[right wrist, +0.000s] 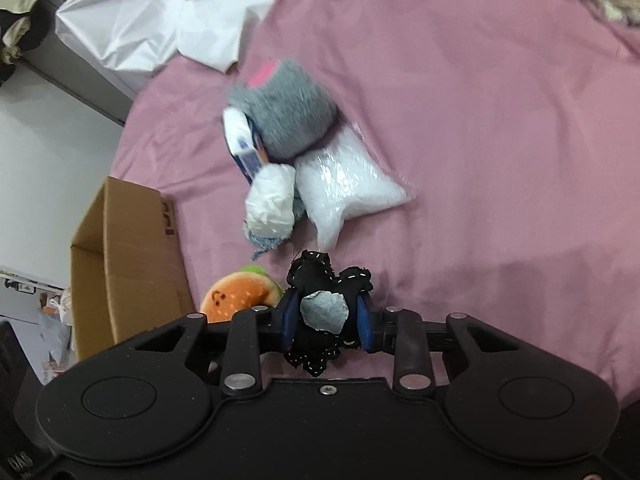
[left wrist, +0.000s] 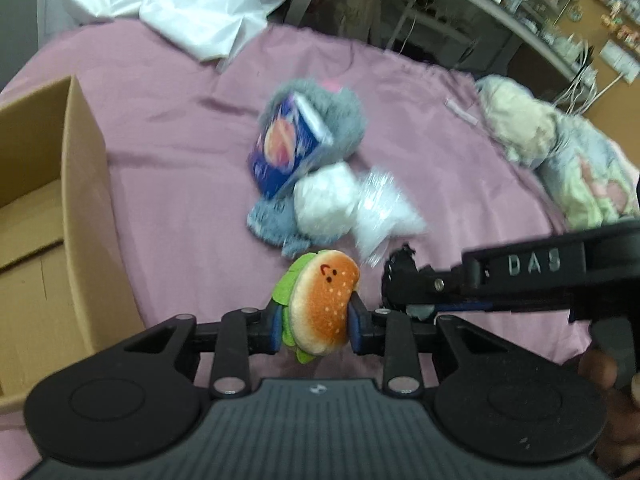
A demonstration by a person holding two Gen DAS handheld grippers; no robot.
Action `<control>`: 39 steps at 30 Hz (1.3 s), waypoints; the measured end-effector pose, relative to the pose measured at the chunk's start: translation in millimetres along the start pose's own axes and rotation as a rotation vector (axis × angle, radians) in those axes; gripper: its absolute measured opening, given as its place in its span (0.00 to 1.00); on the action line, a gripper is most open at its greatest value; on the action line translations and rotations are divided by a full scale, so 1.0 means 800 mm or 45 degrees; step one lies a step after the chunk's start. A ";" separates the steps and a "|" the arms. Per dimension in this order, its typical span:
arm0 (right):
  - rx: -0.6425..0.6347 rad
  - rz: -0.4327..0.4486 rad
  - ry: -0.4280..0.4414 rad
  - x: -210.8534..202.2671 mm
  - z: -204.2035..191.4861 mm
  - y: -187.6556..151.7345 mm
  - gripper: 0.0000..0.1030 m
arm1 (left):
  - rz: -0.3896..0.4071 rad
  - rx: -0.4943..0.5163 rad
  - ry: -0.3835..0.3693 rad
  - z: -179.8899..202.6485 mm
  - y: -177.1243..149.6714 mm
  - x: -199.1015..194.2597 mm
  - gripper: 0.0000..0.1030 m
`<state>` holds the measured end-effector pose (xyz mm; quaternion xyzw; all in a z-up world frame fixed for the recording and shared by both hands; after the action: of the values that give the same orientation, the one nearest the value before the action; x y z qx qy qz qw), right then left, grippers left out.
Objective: Organize soft objects
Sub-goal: 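Lift and carry the hamburger with the left tool while the right tool carries the lace item to the box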
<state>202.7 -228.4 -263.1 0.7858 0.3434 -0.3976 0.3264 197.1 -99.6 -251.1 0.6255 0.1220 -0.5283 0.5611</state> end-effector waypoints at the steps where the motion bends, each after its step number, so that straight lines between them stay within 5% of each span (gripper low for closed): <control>1: -0.001 0.014 -0.005 -0.005 0.000 0.001 0.29 | 0.026 0.009 -0.006 0.000 0.006 -0.006 0.29; 11: -0.050 0.136 0.011 -0.047 -0.017 0.012 0.29 | 0.199 0.029 -0.022 -0.019 0.061 -0.048 0.29; 25: -0.211 0.256 0.106 -0.079 -0.087 0.014 0.29 | 0.392 -0.052 0.152 -0.103 0.099 -0.115 0.29; 39: -0.350 0.332 0.185 -0.089 -0.164 0.001 0.29 | 0.434 -0.095 0.231 -0.154 0.099 -0.156 0.29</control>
<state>224.2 -145.8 -140.6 0.7983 0.3125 -0.2436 0.4536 269.2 31.2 -129.3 0.6608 0.0839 -0.3621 0.6520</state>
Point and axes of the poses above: each gripper's, at about its wrist camera, not at the fingertips, and x roughly the way its jaws point, z to its right, y to its top, the point moved 10 cm from there along x, roughly the way its jaws point, and after that the axes turned 10 degrees about x, right-handed, at the moved point
